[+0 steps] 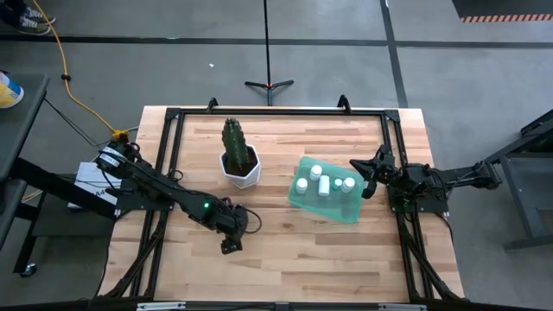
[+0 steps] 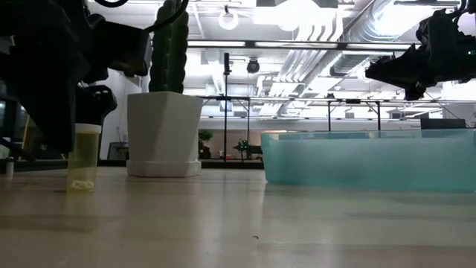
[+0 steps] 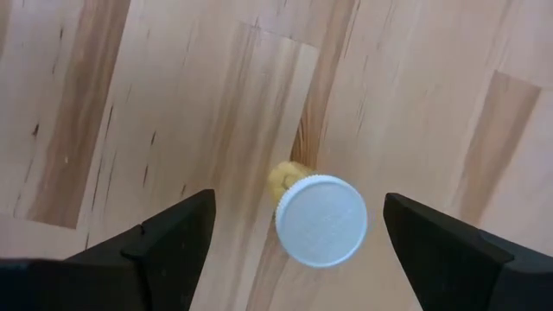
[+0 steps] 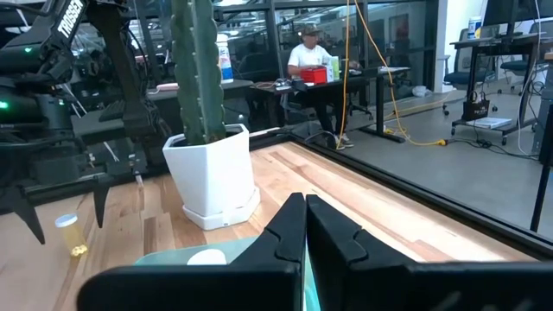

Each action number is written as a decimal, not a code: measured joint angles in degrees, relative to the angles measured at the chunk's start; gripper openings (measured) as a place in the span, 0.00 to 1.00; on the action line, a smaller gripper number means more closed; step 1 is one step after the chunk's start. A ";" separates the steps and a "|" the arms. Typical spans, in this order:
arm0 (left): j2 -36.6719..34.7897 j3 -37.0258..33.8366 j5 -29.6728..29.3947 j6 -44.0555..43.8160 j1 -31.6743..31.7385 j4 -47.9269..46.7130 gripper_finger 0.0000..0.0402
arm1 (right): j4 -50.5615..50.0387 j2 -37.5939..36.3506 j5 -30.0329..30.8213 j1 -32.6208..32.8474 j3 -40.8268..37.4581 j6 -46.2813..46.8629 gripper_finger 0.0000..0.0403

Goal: Pick and place pill bottles into a basket
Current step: Put the yellow pill bottle into the light green bin

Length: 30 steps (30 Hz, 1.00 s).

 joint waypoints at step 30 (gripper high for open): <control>0.00 0.04 -0.54 0.90 0.00 1.49 0.62 | -0.01 0.00 -0.02 -0.01 0.00 0.02 0.00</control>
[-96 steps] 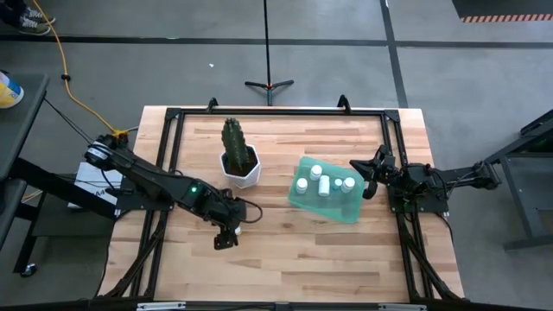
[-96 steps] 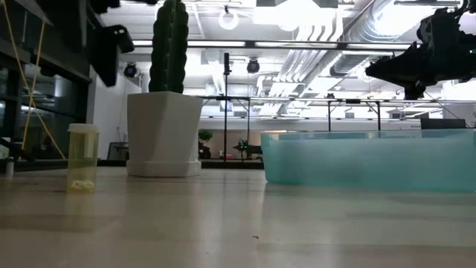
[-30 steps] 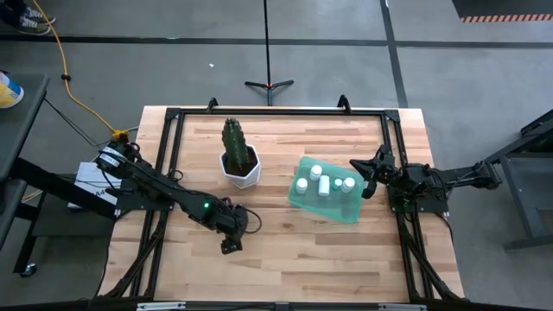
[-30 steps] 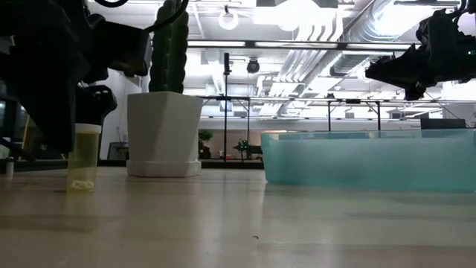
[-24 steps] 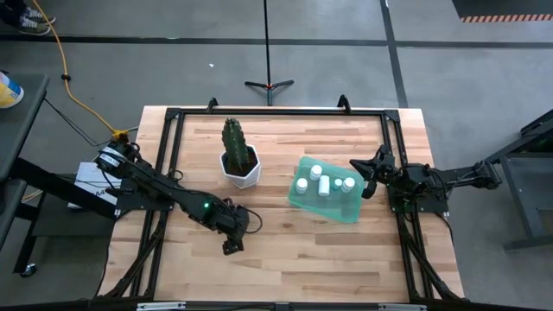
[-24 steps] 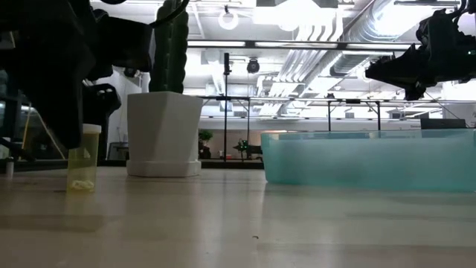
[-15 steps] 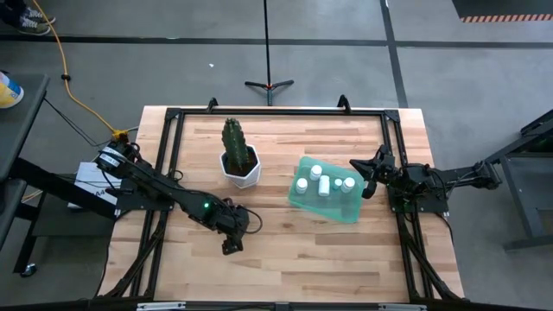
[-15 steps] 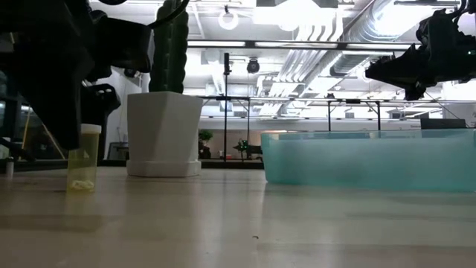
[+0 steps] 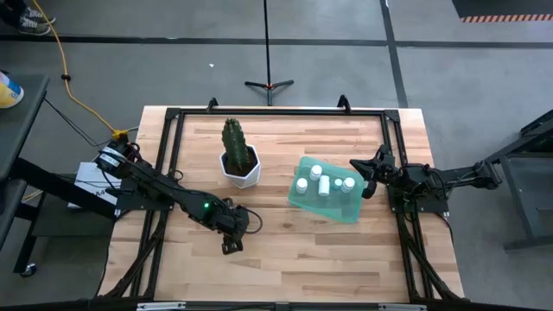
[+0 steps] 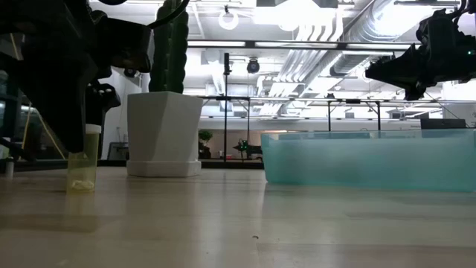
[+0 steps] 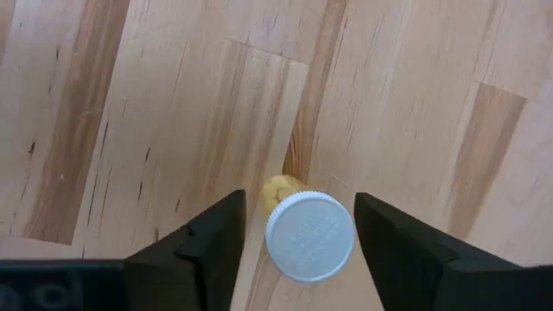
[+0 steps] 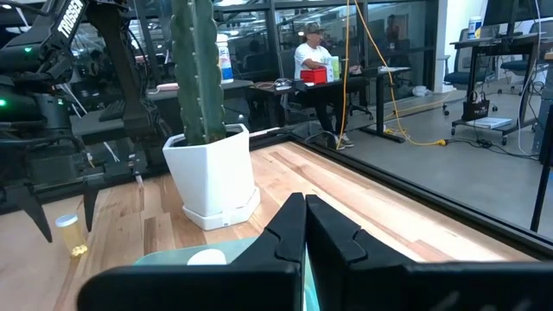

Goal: Pick and place pill bottles into a basket
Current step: Put the yellow pill bottle into the light green bin

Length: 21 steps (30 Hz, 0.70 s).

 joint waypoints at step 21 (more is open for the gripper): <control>0.00 0.02 3.21 -0.66 0.02 1.09 0.40 | -0.01 0.00 -0.14 0.00 -0.01 0.00 0.00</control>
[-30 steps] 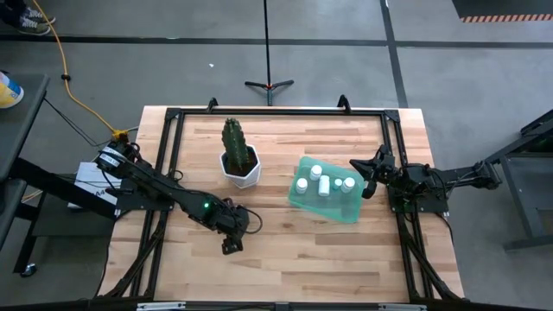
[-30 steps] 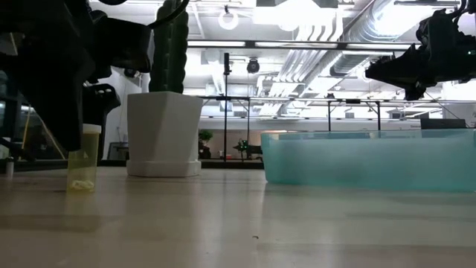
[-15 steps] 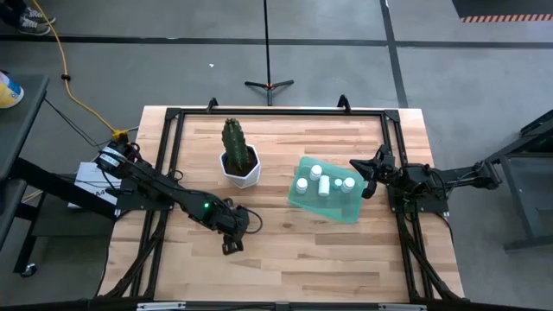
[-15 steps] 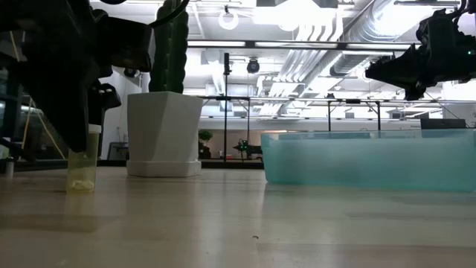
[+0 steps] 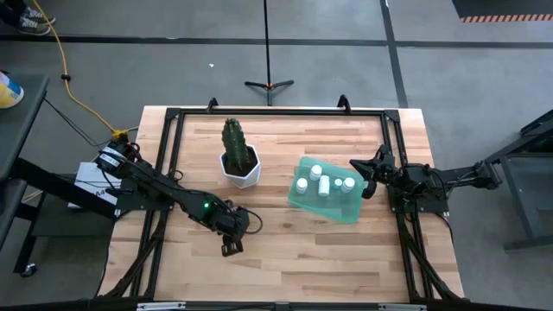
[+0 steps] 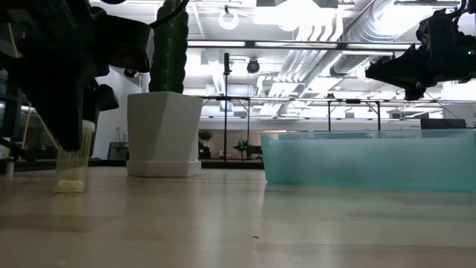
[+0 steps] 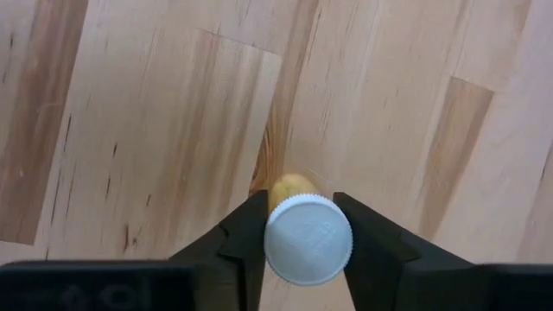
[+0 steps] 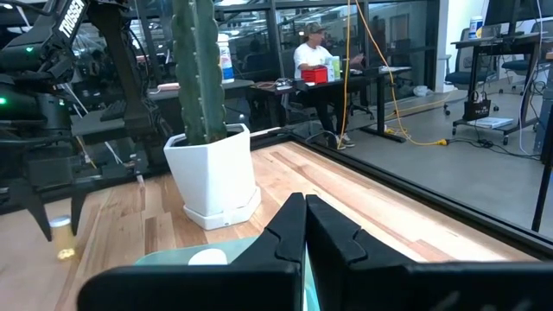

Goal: Pick and place pill bottles into a basket
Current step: Put the yellow pill bottle into the light green bin

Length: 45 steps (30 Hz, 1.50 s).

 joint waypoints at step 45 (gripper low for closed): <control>0.00 16.21 -0.87 21.62 14.17 -5.13 0.36 | 0.04 0.02 -0.13 -0.01 0.00 0.20 0.00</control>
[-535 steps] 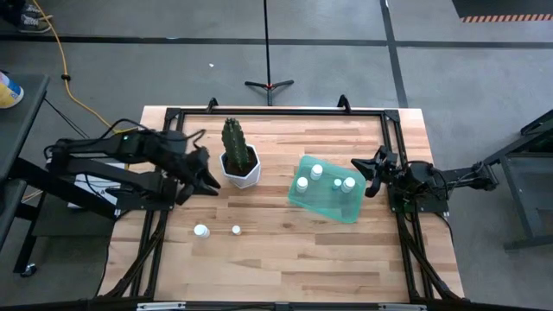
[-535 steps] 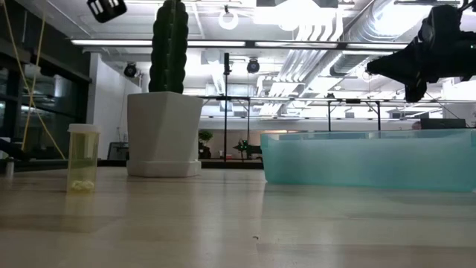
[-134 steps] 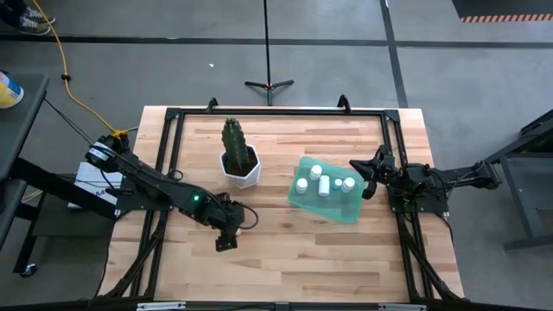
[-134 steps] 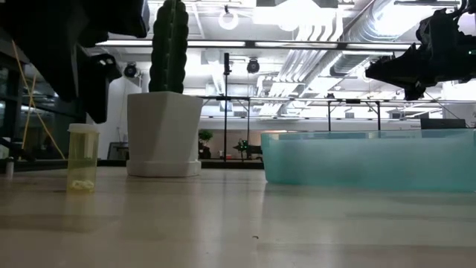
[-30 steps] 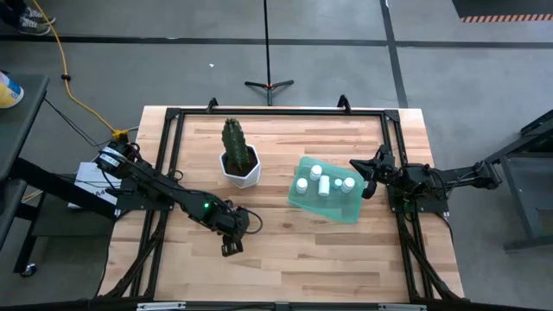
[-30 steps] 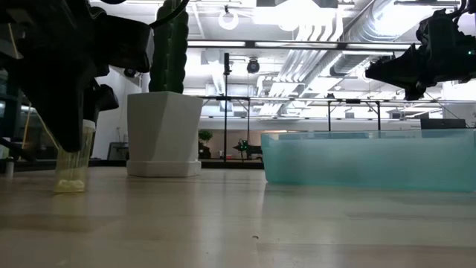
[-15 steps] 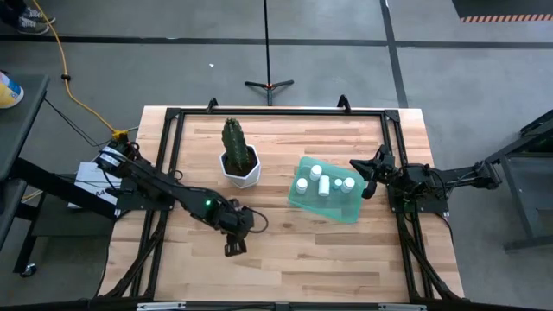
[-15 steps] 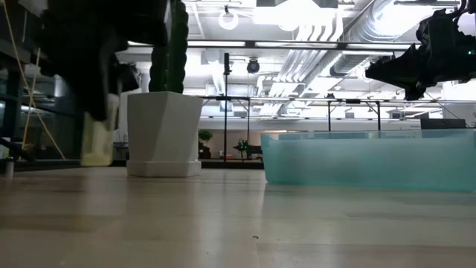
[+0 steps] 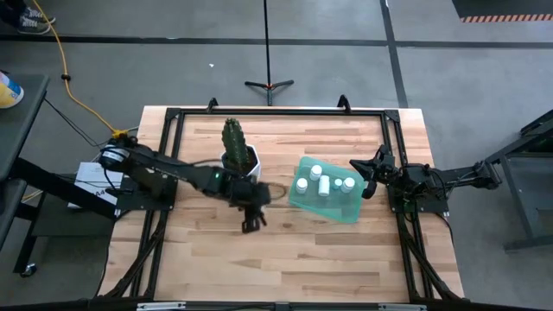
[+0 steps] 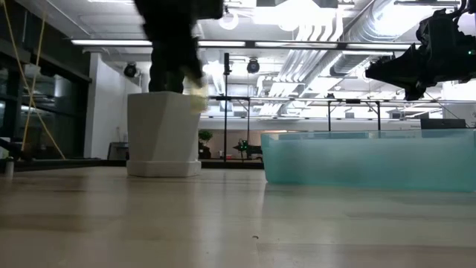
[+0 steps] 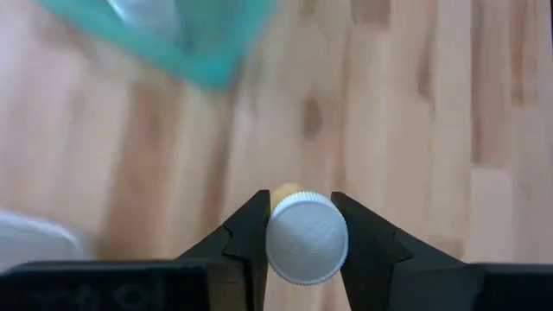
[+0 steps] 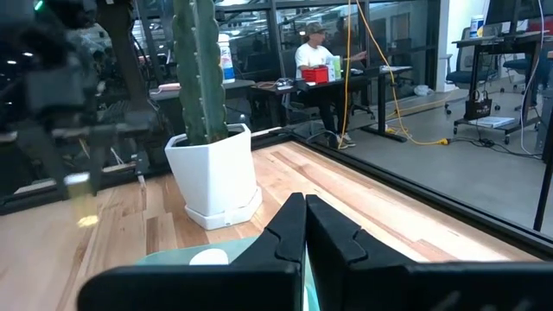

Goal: Pick and place pill bottles into a basket
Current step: Put the yellow pill bottle into the light green bin

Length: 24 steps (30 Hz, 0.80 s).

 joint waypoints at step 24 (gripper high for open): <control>13.25 15.64 0.43 14.63 9.97 9.43 0.44 | 0.00 0.59 0.37 -0.05 0.00 1.20 0.00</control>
